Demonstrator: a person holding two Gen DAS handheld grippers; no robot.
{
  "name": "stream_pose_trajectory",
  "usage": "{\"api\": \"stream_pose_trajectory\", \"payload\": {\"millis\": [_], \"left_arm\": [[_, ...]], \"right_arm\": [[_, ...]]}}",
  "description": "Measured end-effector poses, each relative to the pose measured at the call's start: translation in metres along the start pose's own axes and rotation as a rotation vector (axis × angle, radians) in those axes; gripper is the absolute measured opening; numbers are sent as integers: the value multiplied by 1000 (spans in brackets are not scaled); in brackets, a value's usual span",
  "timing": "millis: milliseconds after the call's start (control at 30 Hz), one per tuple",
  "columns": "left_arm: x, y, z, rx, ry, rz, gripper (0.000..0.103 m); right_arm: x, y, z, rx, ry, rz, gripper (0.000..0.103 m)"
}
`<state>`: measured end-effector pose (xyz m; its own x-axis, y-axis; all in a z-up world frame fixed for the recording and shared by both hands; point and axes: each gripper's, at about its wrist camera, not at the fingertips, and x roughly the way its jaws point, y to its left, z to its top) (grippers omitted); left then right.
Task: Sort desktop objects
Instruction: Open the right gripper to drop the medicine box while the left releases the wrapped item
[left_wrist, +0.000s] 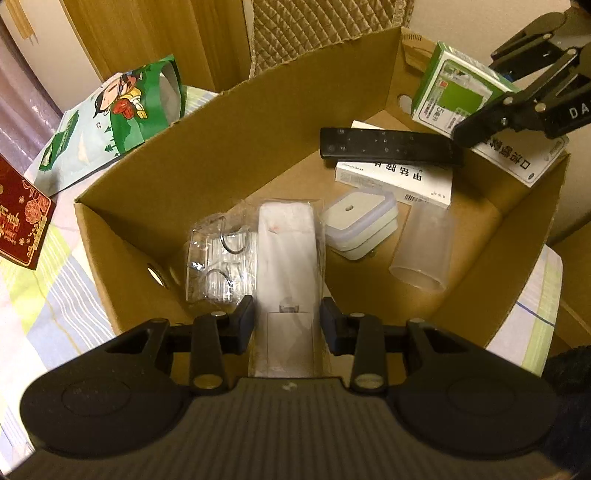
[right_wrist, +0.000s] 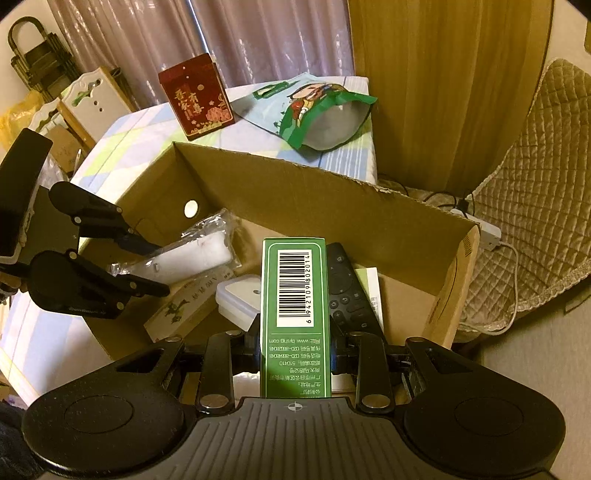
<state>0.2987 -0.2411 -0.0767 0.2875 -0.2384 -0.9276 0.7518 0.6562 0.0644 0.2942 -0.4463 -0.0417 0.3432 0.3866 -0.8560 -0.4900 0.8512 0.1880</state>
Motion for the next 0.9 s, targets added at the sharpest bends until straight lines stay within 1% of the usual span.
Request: {"api": "stream_pose_trajectory", "payload": {"millis": [167,267,333,400,467,600,733,833,900], "left_arm": [[4,-2,1,-1,33,21,34],[3,-2,1,-2,40,32,34],[1,-1,1,-4,38,35,35],[-2,-2,0,-2,33,49,41],[-5,-2,0,-1,27,63,42],[-14,-1,-2,-12,7,70,43],[-23,-2,-5,-23,-13,73,46],[-30,-2,-8,-40,-24,74,46],[-34,0,-9,-57,-31,75,46]], "right_arm": [[2,1,0,-4,14,-4,30],[4,2,1,-15,26,-1,30],[5,4,1,-34,37,2,30],[7,6,1,-66,53,11,30],[9,9,2,-110,72,21,30],[16,10,4,-234,119,69,30],[24,4,7,-330,191,142,30],[30,2,10,-374,251,189,30],[34,1,9,-382,281,217,30]]}}
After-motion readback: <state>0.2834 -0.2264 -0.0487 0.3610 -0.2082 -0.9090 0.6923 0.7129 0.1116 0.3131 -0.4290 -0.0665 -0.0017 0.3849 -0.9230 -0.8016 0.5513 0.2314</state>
